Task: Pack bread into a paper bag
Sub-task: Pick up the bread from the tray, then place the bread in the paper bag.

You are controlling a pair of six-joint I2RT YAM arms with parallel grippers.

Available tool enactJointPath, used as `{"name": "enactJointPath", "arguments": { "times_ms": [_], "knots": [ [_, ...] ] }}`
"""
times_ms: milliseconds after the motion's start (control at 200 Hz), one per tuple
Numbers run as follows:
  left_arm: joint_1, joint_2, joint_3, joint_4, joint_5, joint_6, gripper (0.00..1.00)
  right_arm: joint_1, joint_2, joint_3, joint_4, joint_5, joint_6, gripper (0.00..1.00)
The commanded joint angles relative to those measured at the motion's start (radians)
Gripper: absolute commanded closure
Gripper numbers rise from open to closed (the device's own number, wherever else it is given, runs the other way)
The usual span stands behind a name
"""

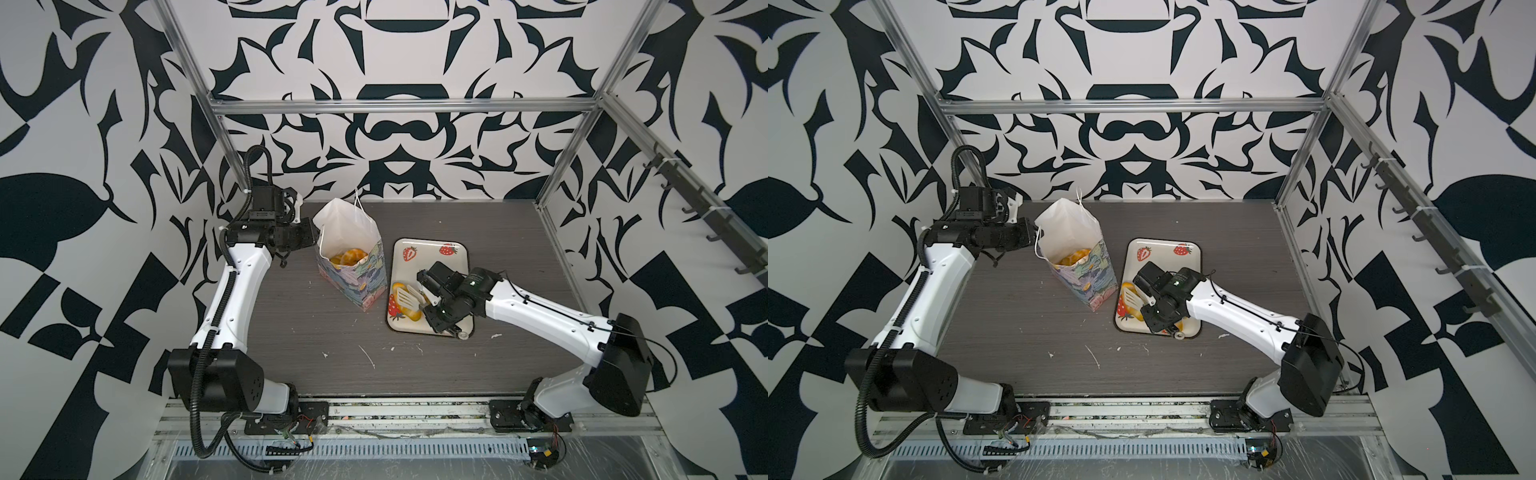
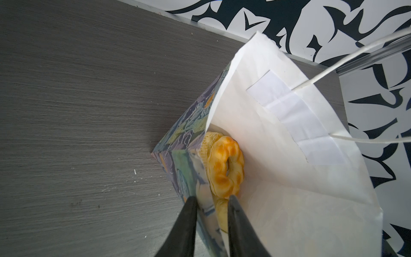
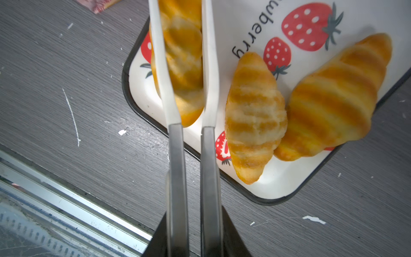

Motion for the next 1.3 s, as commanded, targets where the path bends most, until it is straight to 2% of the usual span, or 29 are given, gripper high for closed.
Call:
{"name": "enactJointPath", "arguments": {
  "times_ms": [0,480,1295],
  "knots": [
    [-0.004,-0.011,-0.006,-0.029,0.004,0.005,0.72,0.004,-0.05,0.069,-0.022,0.054,-0.027,0.7],
    [-0.004,-0.016,-0.004,-0.029,0.004,0.006,0.72,-0.043,-0.12,0.213,-0.092,0.167,-0.06,0.71],
    [-0.004,-0.025,-0.006,-0.029,0.003,0.006,0.72,-0.055,-0.147,0.454,-0.113,0.156,-0.087,0.72]
  ]
}}
